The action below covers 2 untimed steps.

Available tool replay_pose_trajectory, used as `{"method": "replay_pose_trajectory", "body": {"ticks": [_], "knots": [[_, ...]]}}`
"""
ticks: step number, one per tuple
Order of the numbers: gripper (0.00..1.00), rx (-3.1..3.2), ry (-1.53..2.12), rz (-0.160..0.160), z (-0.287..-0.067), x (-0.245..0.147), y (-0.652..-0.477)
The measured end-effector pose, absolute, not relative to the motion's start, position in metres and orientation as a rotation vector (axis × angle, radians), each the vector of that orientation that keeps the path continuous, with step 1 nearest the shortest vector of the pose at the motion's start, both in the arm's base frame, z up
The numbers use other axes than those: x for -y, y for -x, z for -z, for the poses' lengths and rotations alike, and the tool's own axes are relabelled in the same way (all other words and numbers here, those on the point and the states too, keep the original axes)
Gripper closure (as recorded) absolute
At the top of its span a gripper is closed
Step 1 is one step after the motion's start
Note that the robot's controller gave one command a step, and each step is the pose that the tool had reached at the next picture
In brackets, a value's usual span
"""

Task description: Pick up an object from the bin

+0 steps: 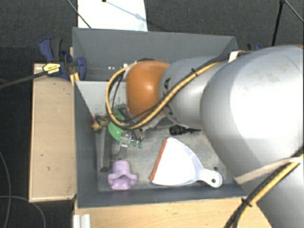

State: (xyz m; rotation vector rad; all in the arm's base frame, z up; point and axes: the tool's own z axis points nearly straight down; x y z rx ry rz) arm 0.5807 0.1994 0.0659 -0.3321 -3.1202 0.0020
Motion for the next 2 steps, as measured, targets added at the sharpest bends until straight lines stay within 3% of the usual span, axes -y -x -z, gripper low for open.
{"method": "replay_pose_trajectory", "body": {"ticks": [1, 2], "knots": [[1.0, 3.039, 0.762, 0.0, -0.0697, -0.2037, -0.5861], [1.0, 3.039, 0.763, 0.0, -0.0697, -0.2036, -0.5861]]}}
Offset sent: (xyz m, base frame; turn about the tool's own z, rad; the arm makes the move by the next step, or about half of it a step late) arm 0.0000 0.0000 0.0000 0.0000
